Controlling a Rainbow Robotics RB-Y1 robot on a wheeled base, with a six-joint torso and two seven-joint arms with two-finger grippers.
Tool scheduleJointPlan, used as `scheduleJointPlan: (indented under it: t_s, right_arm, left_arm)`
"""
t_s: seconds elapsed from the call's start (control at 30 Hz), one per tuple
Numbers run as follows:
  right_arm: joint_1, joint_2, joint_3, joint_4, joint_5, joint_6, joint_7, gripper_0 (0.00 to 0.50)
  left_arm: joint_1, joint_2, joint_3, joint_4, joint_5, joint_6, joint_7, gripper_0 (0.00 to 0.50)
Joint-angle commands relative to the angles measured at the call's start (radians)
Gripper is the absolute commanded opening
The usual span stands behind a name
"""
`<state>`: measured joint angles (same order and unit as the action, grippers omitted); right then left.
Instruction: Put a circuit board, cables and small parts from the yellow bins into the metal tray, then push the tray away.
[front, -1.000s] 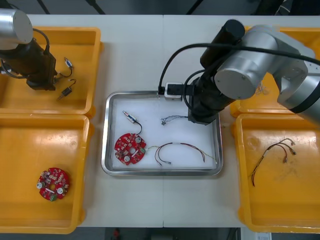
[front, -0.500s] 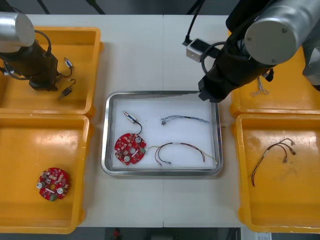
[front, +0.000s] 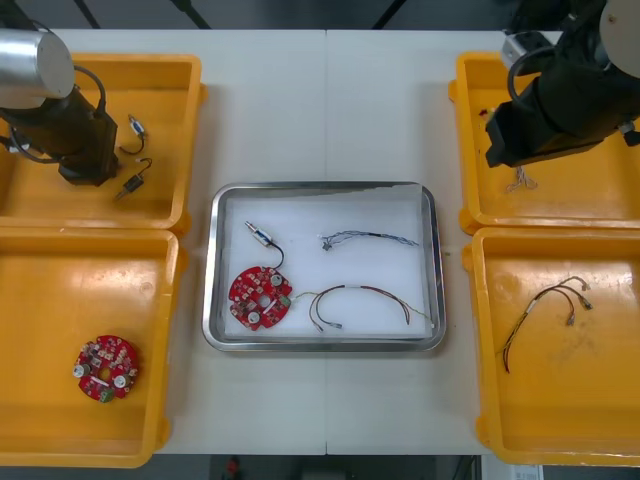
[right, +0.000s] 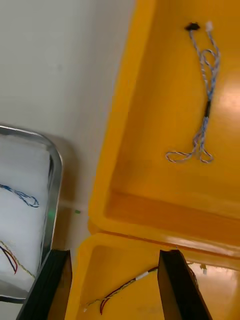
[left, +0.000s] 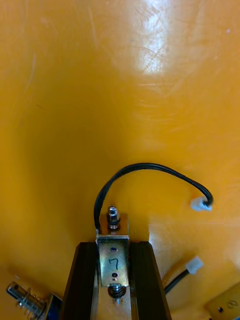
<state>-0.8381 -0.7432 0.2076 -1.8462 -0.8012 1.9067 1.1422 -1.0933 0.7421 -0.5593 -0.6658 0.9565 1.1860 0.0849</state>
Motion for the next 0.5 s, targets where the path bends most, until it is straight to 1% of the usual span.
scheduleJointPlan:
  t_s: [0.03,0.07,0.13,0.27,0.37,0.5]
  right_arm:
    - [0.045,-0.071,-0.073,-0.047,0.017,0.013,-0.104,0.500]
    - [0.050,-0.076,-0.079,-0.048,0.017,0.013,-0.114,0.500]
    - [0.074,-0.093,-0.109,-0.048,0.010,0.013,-0.145,0.500]
    - [0.122,-0.116,-0.179,-0.048,-0.004,0.013,-0.148,0.500]
    - [0.169,-0.125,-0.244,-0.051,-0.016,0.013,-0.142,0.500]
    - [0.238,-0.143,-0.310,-0.060,-0.023,0.013,-0.134,0.500]
  left_arm:
    - [-0.036,-0.007,-0.027,0.000,0.019,-0.009,-0.062,0.030]
    - [-0.036,-0.007,-0.027,0.000,0.018,-0.009,-0.063,0.004]
    - [-0.036,-0.007,-0.027,-0.002,0.013,-0.009,-0.079,0.000]
    - [-0.040,0.007,-0.027,-0.008,0.005,0.001,-0.148,0.000]
    - [-0.057,0.034,-0.027,-0.032,-0.002,0.035,-0.191,0.000]
    - [-0.091,0.088,-0.027,-0.097,-0.013,0.126,-0.260,0.000]
